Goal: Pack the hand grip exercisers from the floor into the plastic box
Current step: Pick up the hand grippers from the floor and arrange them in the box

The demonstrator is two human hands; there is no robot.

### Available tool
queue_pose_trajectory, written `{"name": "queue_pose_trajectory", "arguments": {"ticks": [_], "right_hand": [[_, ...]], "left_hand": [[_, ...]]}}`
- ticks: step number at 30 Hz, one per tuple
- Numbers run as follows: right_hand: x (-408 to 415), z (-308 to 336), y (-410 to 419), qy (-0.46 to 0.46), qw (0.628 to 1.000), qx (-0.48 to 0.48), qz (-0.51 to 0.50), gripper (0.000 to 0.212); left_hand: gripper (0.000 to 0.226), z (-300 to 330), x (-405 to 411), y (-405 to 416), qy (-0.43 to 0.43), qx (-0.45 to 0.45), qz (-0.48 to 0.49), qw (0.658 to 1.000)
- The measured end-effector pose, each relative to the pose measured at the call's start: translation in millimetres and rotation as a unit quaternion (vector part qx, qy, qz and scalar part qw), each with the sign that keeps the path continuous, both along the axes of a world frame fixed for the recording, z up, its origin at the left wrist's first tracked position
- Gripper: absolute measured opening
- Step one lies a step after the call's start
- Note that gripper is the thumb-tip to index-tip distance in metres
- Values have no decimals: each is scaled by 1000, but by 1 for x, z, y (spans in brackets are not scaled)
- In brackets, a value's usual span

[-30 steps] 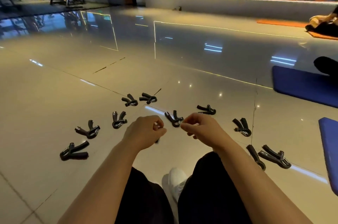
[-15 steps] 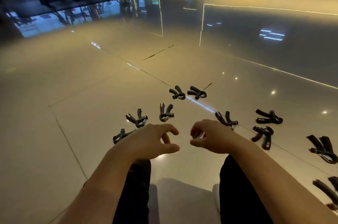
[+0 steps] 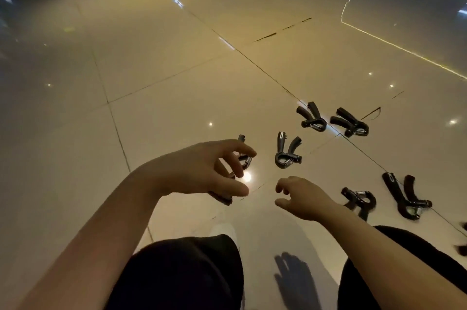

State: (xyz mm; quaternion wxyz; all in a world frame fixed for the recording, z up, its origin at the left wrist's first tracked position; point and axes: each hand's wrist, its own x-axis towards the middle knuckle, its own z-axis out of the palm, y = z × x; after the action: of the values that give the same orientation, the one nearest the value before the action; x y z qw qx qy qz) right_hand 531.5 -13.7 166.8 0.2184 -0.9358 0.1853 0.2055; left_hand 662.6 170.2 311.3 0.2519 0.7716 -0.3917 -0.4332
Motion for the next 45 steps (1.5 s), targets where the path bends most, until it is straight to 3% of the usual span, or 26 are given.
{"name": "queue_pose_trajectory", "arguments": {"ticks": [3, 5, 7, 9, 12, 14, 16, 23, 28, 31, 40, 45], "right_hand": [[34, -35, -6, 40, 999, 2, -8, 37], [57, -60, -7, 49, 999, 8, -3, 39], [85, -85, -9, 46, 999, 10, -3, 42], [114, -112, -15, 52, 998, -19, -5, 46], [154, -152, -22, 68, 995, -66, -18, 51], [177, -174, -25, 42, 995, -92, -20, 57], [202, -190, -27, -11, 995, -101, -22, 62], [254, -246, -4, -72, 990, -100, -64, 57], [246, -248, -17, -73, 989, -127, -18, 63], [238, -241, -30, -66, 991, -119, -7, 69], [264, -239, -31, -28, 996, -75, -40, 89], [243, -224, -36, -51, 998, -21, -35, 93]], "left_hand": [[50, -69, 54, -6, 124, -85, 181, 972], [40, -131, 81, -11, 116, -95, 332, 931], [37, -192, 95, -15, 93, -62, 398, 910], [49, -244, 101, -17, 31, -19, 364, 931], [88, -305, 103, -14, -109, 74, 152, 979], [103, -334, 100, -14, -156, 137, 48, 977], [108, -352, 97, -12, -152, 159, 34, 975], [101, -384, 131, 9, -328, 119, -75, 934], [119, -391, 120, 1, -299, 124, -35, 946], [125, -390, 111, -2, -294, 147, -59, 943], [106, -386, 118, -21, -310, 72, -104, 942], [99, -365, 104, -14, -306, 54, 19, 950]]}}
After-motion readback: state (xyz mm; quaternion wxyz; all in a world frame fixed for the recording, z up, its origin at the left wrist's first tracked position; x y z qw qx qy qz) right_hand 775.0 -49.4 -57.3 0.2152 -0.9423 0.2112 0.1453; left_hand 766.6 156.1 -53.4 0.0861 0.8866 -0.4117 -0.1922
